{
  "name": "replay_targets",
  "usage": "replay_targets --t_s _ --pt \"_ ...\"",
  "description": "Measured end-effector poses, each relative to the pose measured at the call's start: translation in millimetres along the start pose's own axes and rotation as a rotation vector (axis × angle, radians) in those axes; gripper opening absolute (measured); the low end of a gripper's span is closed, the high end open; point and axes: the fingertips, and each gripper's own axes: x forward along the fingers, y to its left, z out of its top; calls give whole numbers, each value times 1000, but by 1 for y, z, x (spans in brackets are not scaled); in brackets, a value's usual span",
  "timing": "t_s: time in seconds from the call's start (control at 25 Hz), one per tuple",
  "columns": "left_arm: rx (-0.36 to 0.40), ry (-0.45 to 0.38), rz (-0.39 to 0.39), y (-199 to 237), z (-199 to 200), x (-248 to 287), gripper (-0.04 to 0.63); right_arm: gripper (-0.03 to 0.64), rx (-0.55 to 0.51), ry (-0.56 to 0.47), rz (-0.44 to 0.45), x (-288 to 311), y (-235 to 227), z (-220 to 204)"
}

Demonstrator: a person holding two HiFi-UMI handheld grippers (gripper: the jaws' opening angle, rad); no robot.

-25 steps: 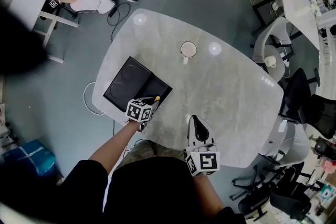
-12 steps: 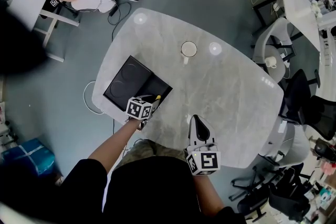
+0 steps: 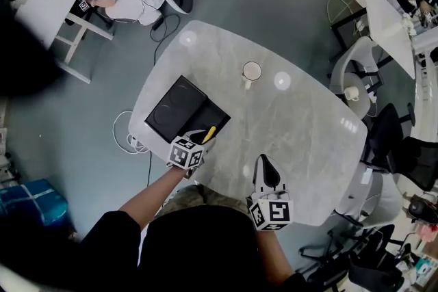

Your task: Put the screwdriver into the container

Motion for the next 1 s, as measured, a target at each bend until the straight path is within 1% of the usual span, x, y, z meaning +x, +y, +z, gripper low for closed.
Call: replay_targets --t_s 0.12,0.24,0.4,0.52,0.64,0.72,0.84,1.0 --pt "59 -57 -21 -29 2 -31 156 11 -17 -17 8 -18 15 0" --pt "86 -155 -38 -63 12 -70 153 11 -22 -36 -10 -42 23 1" --pt "75 -310 -71 -102 30 -132 122 11 -13 -43 -91 -89 23 4" --pt "95 -399 -96 -129 40 -164 72 11 -30 -41 -148 -123 17 3" --pt "147 -435 -111 -164 36 -171 23 11 -32 -53 -205 -154 1 -5" --pt "198 -462 -119 -189 34 -175 17 11 -23 -66 -235 -172 -12 -8" --pt "277 -501 -106 -215 38 -186 16 11 -15 -97 -253 -187 -22 -5" --pt "337 -537 -94 -238 49 -199 15 11 -34 -156 -278 -203 -35 3"
